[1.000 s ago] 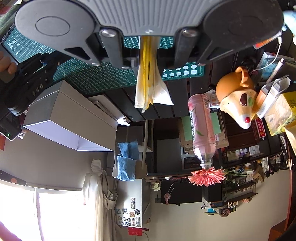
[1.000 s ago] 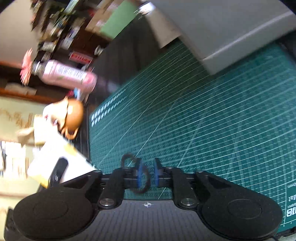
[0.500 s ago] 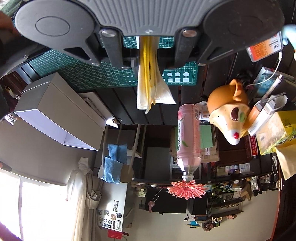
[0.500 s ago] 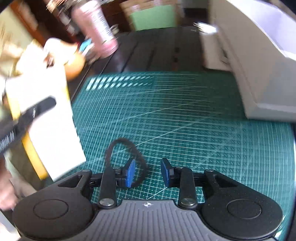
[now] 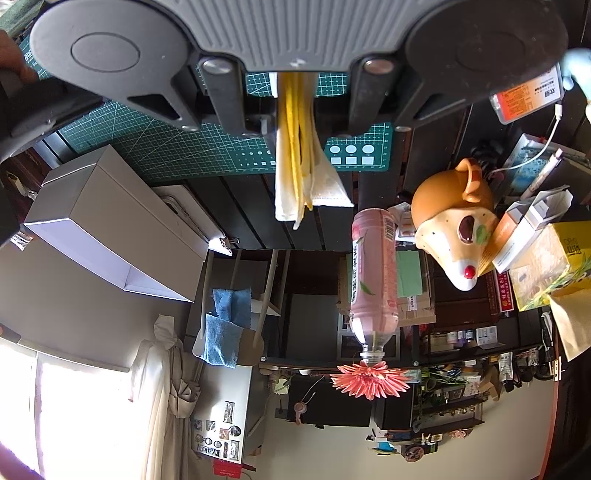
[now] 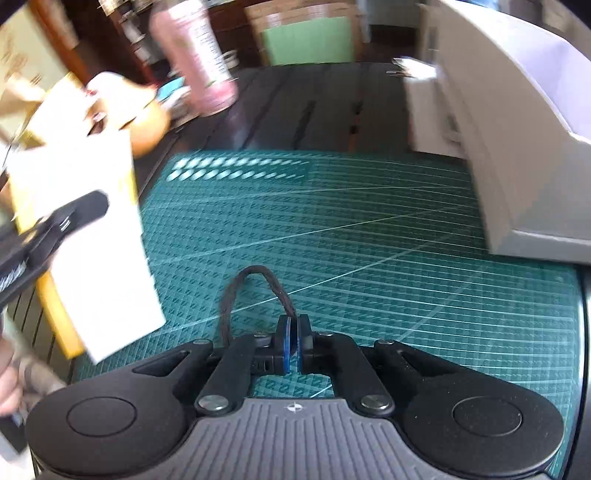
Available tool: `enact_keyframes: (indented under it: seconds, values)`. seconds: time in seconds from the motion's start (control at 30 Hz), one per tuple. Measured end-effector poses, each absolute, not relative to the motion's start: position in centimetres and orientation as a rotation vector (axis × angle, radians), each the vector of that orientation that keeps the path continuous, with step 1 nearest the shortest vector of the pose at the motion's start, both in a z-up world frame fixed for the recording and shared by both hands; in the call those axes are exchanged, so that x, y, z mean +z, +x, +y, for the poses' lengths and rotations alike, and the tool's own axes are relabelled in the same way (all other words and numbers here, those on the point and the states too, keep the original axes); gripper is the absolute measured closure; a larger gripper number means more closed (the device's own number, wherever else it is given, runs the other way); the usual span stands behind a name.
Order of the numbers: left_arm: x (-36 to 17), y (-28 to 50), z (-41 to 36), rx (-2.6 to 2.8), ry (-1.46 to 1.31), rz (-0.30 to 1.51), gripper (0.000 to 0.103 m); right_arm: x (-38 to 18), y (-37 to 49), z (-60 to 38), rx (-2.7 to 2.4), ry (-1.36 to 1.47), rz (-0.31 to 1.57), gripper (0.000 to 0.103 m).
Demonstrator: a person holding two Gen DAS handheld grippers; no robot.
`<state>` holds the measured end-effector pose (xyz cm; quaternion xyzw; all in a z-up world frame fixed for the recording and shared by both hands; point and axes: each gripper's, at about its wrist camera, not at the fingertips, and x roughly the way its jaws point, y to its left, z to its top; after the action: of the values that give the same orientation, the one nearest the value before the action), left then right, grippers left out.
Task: Fold shopping bag
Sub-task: 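Grasp the dark brown cord loop with the right gripper and lift it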
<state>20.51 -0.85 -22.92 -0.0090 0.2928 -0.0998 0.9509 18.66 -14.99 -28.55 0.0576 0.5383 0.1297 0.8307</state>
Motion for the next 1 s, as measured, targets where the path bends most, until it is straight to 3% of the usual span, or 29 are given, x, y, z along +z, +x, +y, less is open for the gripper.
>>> enact_keyframes:
  seconds: [0.17, 0.33, 0.47, 0.7, 0.77, 0.83, 0.87, 1.0]
  values:
    - [-23.0, 20.2, -1.4, -0.209, 0.018, 0.585, 0.087, -29.2, 19.0, -15.8, 0.22, 0.078, 1.112, 0.098]
    - [-23.1, 20.3, -1.4, -0.21, 0.016, 0.591, 0.086, -29.2, 19.7, -18.0, 0.14, 0.26, 1.135, 0.075]
    - [-23.1, 20.4, -1.5, -0.21, 0.018, 0.594, 0.086, -29.5, 19.9, -18.5, 0.114, 0.431, 1.212, 0.074]
    - [-23.2, 20.4, -1.8, -0.206, 0.035, 0.593, 0.085, -29.0, 20.5, -15.6, 0.039, 0.223, 1.225, 0.074]
    - [-23.3, 20.4, -1.7, -0.205, 0.039, 0.595, 0.085, -28.8, 20.8, -14.7, 0.027, 0.169, 1.228, 0.077]
    - [-23.3, 20.4, -1.7, -0.204, 0.039, 0.597, 0.085, -28.9, 21.1, -13.2, 0.017, 0.079, 1.226, 0.087]
    - [-23.3, 20.4, -1.7, -0.203, 0.037, 0.599, 0.085, -29.0, 21.2, -12.3, 0.025, 0.034, 1.217, 0.099]
    - [-23.4, 20.6, -1.2, -0.214, 0.022, 0.607, 0.085, -29.2, 21.3, -11.0, 0.071, -0.015, 1.196, 0.101]
